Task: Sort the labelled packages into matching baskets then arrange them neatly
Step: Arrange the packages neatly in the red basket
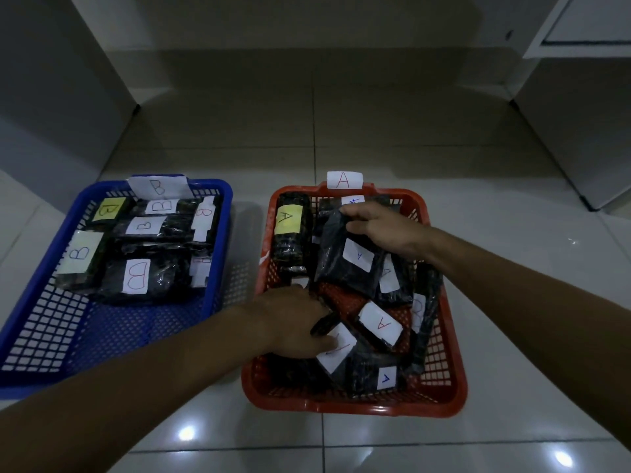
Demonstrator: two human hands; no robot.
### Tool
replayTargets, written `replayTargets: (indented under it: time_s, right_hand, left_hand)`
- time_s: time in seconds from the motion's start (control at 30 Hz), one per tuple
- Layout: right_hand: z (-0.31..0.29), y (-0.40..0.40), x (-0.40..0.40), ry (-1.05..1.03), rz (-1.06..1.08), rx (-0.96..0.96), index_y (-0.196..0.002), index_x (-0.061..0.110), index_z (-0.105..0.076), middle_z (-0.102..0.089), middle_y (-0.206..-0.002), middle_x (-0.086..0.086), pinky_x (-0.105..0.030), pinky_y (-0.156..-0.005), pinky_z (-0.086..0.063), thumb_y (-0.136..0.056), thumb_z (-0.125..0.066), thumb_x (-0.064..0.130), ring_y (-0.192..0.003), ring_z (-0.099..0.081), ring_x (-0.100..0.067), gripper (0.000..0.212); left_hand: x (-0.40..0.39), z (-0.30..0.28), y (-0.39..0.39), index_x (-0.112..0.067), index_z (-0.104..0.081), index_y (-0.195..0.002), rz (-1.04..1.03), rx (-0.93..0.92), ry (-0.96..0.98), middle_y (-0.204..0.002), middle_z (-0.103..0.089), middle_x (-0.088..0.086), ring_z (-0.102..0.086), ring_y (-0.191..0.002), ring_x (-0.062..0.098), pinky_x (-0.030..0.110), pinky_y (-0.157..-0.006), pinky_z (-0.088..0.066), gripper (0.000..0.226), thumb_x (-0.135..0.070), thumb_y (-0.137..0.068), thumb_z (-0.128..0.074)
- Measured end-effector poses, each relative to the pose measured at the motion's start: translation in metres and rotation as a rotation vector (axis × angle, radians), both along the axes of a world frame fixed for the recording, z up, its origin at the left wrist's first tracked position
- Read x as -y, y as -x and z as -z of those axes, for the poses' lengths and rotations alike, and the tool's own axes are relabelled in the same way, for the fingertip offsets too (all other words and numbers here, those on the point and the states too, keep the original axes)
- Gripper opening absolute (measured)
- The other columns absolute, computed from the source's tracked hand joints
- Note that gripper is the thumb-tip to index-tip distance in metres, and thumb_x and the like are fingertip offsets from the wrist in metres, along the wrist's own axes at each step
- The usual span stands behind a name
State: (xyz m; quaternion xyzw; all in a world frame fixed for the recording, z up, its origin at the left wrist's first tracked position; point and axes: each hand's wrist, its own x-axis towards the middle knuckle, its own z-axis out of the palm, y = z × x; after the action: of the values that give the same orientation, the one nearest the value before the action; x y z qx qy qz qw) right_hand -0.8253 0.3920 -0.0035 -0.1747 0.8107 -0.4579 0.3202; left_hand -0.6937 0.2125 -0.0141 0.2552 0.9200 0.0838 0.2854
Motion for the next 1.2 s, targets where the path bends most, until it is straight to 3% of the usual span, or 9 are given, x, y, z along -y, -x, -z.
replayTargets:
  time_s: [0.13, 0.27, 0.37, 0.5, 0.6, 0.73, 0.93, 1.1, 1.2]
  right_hand:
    - [0.002, -0.007, 0.012, -0.103, -0.138, -0.093, -0.13, 0.016, -0.059, -0.06, -0.128, 0.002, -0.02, -0.094, -0.042, -0.104, -0.038, 0.006, -0.114, -0.054, -0.008, 0.034]
    - [0.02, -0.013, 0.027, -0.385, -0.183, -0.515, -0.129, 0.018, -0.058, -0.063, -0.123, -0.003, -0.031, -0.084, -0.047, -0.1, -0.051, 0.016, -0.107, -0.058, -0.018, 0.03]
    - [0.025, -0.025, 0.022, -0.34, -0.069, -0.727, -0.124, 0.022, -0.057, -0.064, -0.116, 0.002, -0.038, -0.087, -0.051, -0.092, -0.065, 0.032, -0.107, -0.059, -0.018, 0.035]
    - [0.029, -0.037, 0.003, -0.45, -0.292, -0.647, -0.147, 0.031, -0.029, -0.044, -0.146, 0.003, -0.042, -0.103, -0.042, -0.071, -0.071, 0.07, -0.128, -0.043, -0.019, 0.095]
    - [0.041, -0.038, -0.004, -0.616, -0.419, -0.677, -0.154, 0.035, -0.004, -0.035, -0.152, 0.0, -0.048, -0.105, -0.041, -0.065, -0.076, 0.069, -0.134, -0.037, -0.024, 0.12]
    - [0.045, -0.037, 0.001, -0.662, -0.424, -0.729, -0.155, 0.032, -0.007, -0.038, -0.145, -0.005, -0.041, -0.097, -0.044, -0.073, -0.078, 0.05, -0.128, -0.04, -0.026, 0.11]
    - [0.047, -0.038, 0.013, -0.871, -0.494, -0.617, -0.156, 0.032, -0.011, -0.022, -0.157, -0.01, -0.048, -0.112, -0.027, -0.08, -0.074, 0.037, -0.141, -0.025, -0.03, 0.099]
    - [0.046, -0.039, 0.007, -0.89, -0.494, -0.655, -0.157, 0.031, -0.007, -0.011, -0.16, -0.013, -0.05, -0.115, -0.027, -0.082, -0.074, 0.038, -0.144, -0.018, -0.034, 0.101]
    - [0.037, -0.047, 0.002, -0.858, -0.468, -0.729, -0.157, 0.03, -0.009, -0.016, -0.158, -0.009, -0.05, -0.114, -0.024, -0.083, -0.069, 0.05, -0.143, -0.02, -0.031, 0.097]
  left_hand:
    - [0.004, -0.01, -0.003, -0.019, -0.06, -0.097, -0.015, 0.044, -0.026, -0.092, -0.062, -0.002, -0.058, -0.082, 0.013, 0.032, -0.078, -0.051, 0.04, -0.056, -0.092, -0.043]
    - [0.008, -0.011, -0.007, -0.019, -0.053, -0.082, 0.007, 0.087, 0.011, -0.079, -0.052, -0.006, -0.053, -0.079, 0.011, 0.023, -0.067, -0.041, 0.037, -0.052, -0.095, -0.043]
    - [0.011, -0.009, -0.009, -0.017, -0.059, -0.09, -0.009, 0.038, 0.001, -0.083, -0.055, -0.005, -0.053, -0.078, 0.011, 0.025, -0.068, -0.042, 0.041, -0.053, -0.094, -0.042]
    - [0.015, -0.006, -0.011, -0.016, -0.064, -0.1, -0.114, -0.093, -0.063, -0.095, -0.061, 0.001, -0.055, -0.084, 0.012, 0.03, -0.077, -0.051, 0.035, -0.044, -0.096, -0.043]
    - [0.011, -0.011, -0.01, -0.016, -0.058, -0.108, -0.12, -0.312, 0.037, -0.108, -0.059, 0.002, -0.053, -0.102, 0.017, 0.036, -0.089, -0.048, 0.031, -0.038, -0.095, -0.041]
    - [0.012, -0.013, -0.002, -0.013, -0.037, -0.14, -0.069, -0.559, 0.199, -0.148, -0.031, 0.008, -0.028, -0.136, 0.025, 0.041, -0.111, -0.029, 0.049, -0.036, -0.097, -0.036]
    - [0.025, -0.006, 0.011, -0.016, -0.007, -0.153, -0.066, -0.474, 0.198, -0.162, 0.001, 0.006, -0.007, -0.147, 0.024, 0.04, -0.118, -0.016, 0.066, -0.034, -0.099, -0.039]
    - [0.033, -0.007, 0.018, -0.017, -0.013, -0.154, -0.095, -0.447, 0.124, -0.162, -0.004, 0.003, -0.009, -0.148, 0.021, 0.04, -0.119, -0.021, 0.064, -0.037, -0.098, -0.038]
    - [0.032, -0.006, 0.019, -0.014, -0.028, -0.15, -0.098, -0.508, 0.149, -0.159, -0.021, 0.006, -0.022, -0.143, 0.025, 0.043, -0.114, -0.029, 0.063, -0.04, -0.095, -0.044]
